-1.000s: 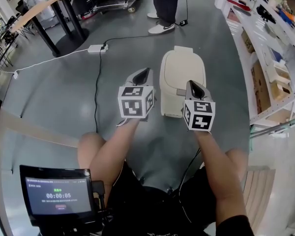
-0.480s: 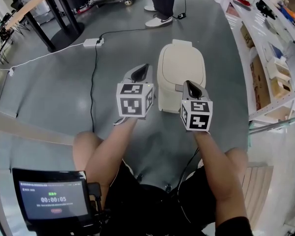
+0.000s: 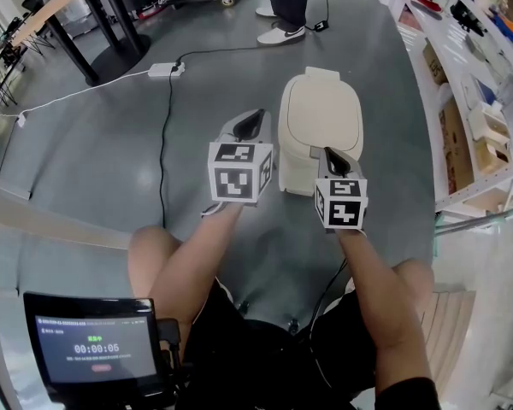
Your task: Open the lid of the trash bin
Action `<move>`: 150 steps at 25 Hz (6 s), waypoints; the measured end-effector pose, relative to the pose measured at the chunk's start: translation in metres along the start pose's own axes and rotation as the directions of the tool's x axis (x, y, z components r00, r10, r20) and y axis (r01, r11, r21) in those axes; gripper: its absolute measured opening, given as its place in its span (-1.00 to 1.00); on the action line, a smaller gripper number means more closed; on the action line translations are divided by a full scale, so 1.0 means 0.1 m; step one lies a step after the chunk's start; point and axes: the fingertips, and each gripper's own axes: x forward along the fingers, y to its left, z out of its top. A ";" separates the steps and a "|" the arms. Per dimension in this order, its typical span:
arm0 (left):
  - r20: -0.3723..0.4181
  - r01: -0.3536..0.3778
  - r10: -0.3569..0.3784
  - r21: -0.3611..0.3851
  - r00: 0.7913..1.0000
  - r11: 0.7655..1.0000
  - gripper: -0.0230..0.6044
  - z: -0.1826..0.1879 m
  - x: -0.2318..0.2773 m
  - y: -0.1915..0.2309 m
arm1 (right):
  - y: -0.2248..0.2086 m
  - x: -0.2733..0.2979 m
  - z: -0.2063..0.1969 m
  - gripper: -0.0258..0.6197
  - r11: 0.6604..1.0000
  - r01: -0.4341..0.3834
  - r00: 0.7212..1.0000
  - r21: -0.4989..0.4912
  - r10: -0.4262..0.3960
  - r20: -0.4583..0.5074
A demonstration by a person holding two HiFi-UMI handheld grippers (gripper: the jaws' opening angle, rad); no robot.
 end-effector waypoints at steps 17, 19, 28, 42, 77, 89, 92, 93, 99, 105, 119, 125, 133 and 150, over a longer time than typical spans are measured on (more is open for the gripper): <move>-0.013 0.007 -0.007 0.001 1.000 1.000 -0.93 -0.02 0.03 -0.05 | 0.05 -0.01 -0.06 -0.91 1.000 -0.011 1.000 0.024 0.011 0.000; -0.013 0.008 -0.008 0.001 1.000 1.000 -0.93 -0.02 0.03 -0.05 | 0.05 -0.01 -0.06 -0.91 1.000 -0.009 1.000 0.018 0.009 0.001; -0.015 0.004 -0.004 0.003 1.000 1.000 -0.93 -0.03 0.03 -0.03 | 0.06 -0.01 -0.06 -0.91 1.000 0.000 1.000 -0.001 0.000 -0.001; -0.019 0.002 -0.002 0.003 1.000 1.000 -0.93 -0.03 0.04 -0.03 | 0.05 -0.02 -0.06 -0.91 1.000 -0.004 1.000 0.027 0.003 0.007; -0.023 0.006 -0.006 0.012 1.000 1.000 -0.93 -0.05 0.04 -0.05 | 0.06 -0.01 -0.05 -0.91 1.000 -0.006 1.000 0.029 0.006 0.018; -0.023 0.010 -0.010 0.019 1.000 1.000 -0.93 -0.06 0.04 -0.06 | 0.07 -0.01 -0.06 -0.91 0.999 -0.011 1.000 0.034 0.011 0.019; -0.023 0.011 -0.010 0.020 1.000 1.000 -0.93 -0.06 0.05 -0.07 | 0.06 -0.01 -0.06 -0.91 0.999 -0.010 1.000 0.034 0.010 0.016; -0.023 0.010 -0.010 0.020 1.000 1.000 -0.93 -0.06 0.05 -0.07 | 0.06 -0.01 -0.05 -0.91 0.999 -0.010 1.000 0.033 0.010 0.018; -0.022 0.010 -0.010 0.020 1.000 1.000 -0.93 -0.06 0.04 -0.06 | 0.06 -0.01 -0.05 -0.91 1.000 -0.002 1.000 0.017 0.001 0.017; -0.021 0.009 -0.009 0.018 1.000 1.000 -0.93 -0.05 0.04 -0.06 | 0.07 -0.01 -0.02 -0.91 1.000 -0.014 1.000 0.019 0.014 0.010; -0.015 0.007 -0.007 0.015 1.000 1.000 -0.93 -0.03 0.03 -0.06 | 0.00 -0.10 0.25 -0.91 1.000 -0.012 0.998 0.027 0.010 0.069; -0.003 0.014 -0.014 0.017 1.000 1.000 -0.93 0.00 0.01 -0.07 | -0.09 -0.24 0.51 -0.91 0.998 0.002 0.991 0.062 -0.010 0.134; 0.015 0.032 -0.033 0.051 0.999 0.998 -0.93 0.06 -0.02 -0.12 | -0.12 -0.42 0.76 -0.91 0.996 0.006 0.980 0.087 -0.023 0.195; 0.075 0.051 -0.062 0.139 0.995 0.989 -0.93 0.28 -0.56 -0.49 | -0.13 -1.02 0.88 -0.91 0.997 0.037 0.963 0.070 -0.054 0.264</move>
